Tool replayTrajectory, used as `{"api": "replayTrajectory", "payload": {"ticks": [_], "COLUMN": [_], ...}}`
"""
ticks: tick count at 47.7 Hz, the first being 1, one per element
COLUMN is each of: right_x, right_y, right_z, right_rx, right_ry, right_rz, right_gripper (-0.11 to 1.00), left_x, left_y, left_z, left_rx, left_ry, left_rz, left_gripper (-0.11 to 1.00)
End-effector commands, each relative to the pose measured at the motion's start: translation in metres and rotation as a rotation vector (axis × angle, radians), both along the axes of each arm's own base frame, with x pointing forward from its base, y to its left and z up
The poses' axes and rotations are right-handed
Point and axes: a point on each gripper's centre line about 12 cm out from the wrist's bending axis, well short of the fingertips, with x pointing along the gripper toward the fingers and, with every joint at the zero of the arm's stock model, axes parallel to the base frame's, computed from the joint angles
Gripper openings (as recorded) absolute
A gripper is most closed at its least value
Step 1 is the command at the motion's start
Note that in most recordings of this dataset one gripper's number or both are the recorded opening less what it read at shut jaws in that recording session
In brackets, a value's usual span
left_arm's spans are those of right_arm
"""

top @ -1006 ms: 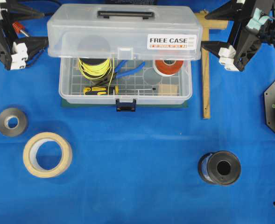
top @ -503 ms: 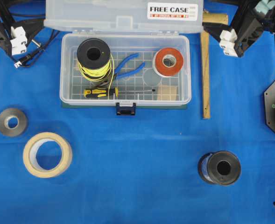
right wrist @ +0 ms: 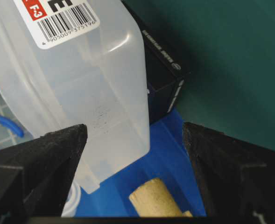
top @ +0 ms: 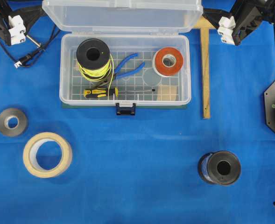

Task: Open the tool box with both arms.
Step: 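Push the lid fully open backward, then release it with both grippers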

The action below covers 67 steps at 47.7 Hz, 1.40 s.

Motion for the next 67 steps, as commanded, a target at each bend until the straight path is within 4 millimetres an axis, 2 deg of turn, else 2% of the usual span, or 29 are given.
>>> {"api": "replayTrajectory", "payload": {"ticks": [1,9,23,41,51,56,62,67], "right_x": [0.005,0.0,-0.023,-0.053,-0.051,-0.049,-0.041,-0.031], "right_y": [-0.004,-0.009,-0.017,0.001,-0.001,0.002,0.014,0.031], "right_z": [0.021,0.02,0.018,0.017,0.014,0.012,0.011,0.008], "right_rx": [-0.033,-0.032,-0.017,-0.006,0.008,0.028,0.05,0.068], "right_ry": [-0.061,-0.058,-0.033,-0.034,-0.031,-0.035,-0.033,-0.014], "right_rz": [-0.002,-0.03,-0.101,-0.125,-0.126,-0.118,-0.066,0.017], "right_gripper": [0.85,0.85,0.85,0.85,0.85,0.85,0.85,0.85], "left_x": [0.003,-0.001,-0.009,-0.021,-0.019,-0.016,-0.012,-0.007], "left_y": [0.003,0.008,0.014,0.004,0.003,-0.006,-0.02,-0.037], "left_z": [0.014,0.014,0.009,0.007,0.006,0.006,0.002,-0.001], "left_rx": [0.03,0.032,0.03,0.012,0.006,-0.003,-0.033,-0.055], "left_ry": [-0.037,-0.036,-0.006,0.011,0.012,0.011,0.024,0.032], "left_rz": [0.003,0.025,0.062,0.061,0.052,0.018,-0.038,-0.112], "left_gripper": [0.86,0.86,0.86,0.86,0.86,0.86,0.86,0.86]}}
